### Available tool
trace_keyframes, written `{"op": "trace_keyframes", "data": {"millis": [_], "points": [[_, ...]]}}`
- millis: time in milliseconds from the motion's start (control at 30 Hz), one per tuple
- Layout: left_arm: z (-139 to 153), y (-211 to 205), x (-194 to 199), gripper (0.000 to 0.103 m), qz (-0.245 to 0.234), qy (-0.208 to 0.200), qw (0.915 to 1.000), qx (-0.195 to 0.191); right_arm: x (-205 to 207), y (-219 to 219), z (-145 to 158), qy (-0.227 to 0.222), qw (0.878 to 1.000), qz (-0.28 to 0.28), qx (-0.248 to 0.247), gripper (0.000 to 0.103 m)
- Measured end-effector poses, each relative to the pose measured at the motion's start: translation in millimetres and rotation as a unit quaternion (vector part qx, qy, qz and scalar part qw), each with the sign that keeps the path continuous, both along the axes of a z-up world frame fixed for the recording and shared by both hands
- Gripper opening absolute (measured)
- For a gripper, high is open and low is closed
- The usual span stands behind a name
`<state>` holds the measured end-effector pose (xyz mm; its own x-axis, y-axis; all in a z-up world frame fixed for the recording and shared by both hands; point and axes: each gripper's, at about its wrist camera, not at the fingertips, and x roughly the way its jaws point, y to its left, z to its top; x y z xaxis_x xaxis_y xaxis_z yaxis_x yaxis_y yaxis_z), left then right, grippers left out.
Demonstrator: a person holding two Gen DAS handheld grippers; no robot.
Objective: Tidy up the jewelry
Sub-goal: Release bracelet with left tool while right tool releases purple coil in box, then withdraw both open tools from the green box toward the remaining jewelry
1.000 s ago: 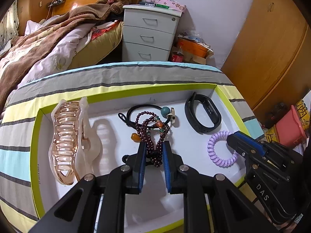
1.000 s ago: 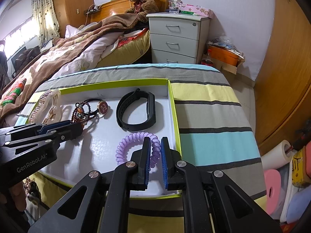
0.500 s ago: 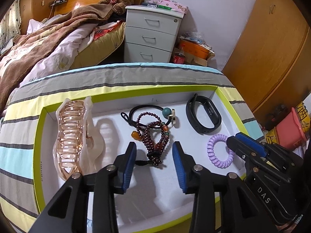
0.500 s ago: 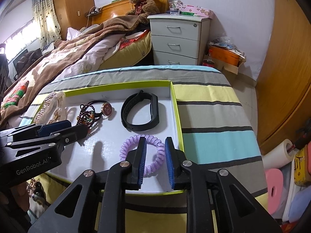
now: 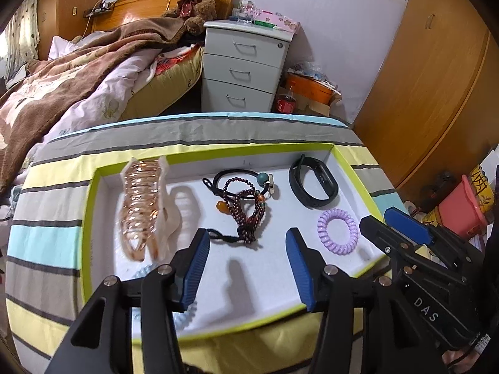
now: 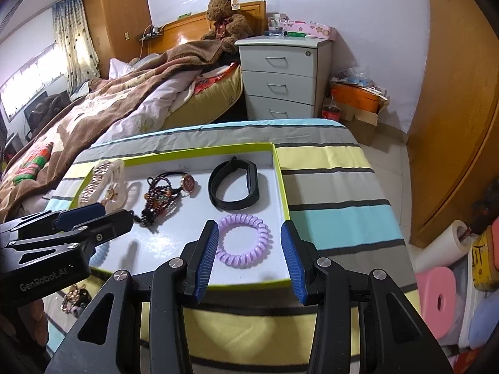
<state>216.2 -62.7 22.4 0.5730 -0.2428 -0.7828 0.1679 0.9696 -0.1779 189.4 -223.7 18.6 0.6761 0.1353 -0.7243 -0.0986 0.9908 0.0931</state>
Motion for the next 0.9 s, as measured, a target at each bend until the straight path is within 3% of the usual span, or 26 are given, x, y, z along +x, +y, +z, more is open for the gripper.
{"op": "trace_keyframes", "data": {"millis": [500, 900], "points": [[30.4, 29.2, -59.6, 0.055, 0.020, -0.036, 0.9991, -0.008, -45.4, 13.9, 23.1, -0.028, 0.999, 0.008, 0.011, 0.043], [27.2, 99.1, -108.6, 0.058, 0.093, -0.041, 0.9943, -0.032, -65.6, 51.9, 0.3, 0.002, 0.998, 0.061, 0.030, 0.043]]}}
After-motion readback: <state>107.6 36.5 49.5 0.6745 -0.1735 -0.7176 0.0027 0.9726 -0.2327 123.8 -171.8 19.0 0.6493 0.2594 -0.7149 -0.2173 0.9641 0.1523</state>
